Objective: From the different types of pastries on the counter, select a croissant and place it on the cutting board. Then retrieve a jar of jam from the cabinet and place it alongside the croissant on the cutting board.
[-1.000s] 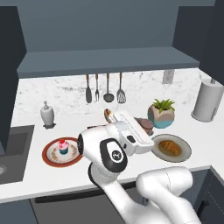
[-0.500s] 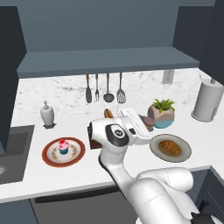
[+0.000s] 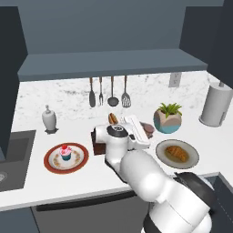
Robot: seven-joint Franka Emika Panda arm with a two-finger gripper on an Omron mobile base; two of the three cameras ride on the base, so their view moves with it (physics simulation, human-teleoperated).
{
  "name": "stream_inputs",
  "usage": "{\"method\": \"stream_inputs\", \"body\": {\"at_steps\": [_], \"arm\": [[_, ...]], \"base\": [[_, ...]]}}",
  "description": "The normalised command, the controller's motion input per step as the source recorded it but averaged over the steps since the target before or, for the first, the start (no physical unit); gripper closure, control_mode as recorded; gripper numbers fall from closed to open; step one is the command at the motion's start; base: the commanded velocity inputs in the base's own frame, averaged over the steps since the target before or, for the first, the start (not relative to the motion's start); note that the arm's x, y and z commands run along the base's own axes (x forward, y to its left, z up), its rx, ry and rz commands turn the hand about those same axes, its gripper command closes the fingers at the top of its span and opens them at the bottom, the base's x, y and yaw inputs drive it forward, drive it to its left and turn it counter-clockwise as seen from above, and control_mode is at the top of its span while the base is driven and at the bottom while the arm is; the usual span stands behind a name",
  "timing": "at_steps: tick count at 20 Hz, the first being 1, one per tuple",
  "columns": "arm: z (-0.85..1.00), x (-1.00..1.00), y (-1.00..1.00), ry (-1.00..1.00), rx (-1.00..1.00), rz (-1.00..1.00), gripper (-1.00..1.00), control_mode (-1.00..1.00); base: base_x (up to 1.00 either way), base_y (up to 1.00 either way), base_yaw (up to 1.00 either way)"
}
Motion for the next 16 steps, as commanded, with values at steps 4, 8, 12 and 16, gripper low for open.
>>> {"method": "stream_inputs", "body": {"at_steps": [4,8,12,16], "arm": [[-0.16,0.82,0.00,-0.02,0.00,-0.10,1.00,-1.00],[-0.08,0.63,0.00,-0.02,0.00,-0.11,1.00,-1.00],[-0.24,0.19,0.00,0.00,0.00,-0.08,1.00,-1.00],[-0.32,-0.04,0.00,0.00,0.00,-0.07,1.00,-1.00]], "base": [[0.00,0.00,0.00],[0.00,0.00,0.00],[0.00,0.00,0.00],[0.00,0.00,0.00]]}}
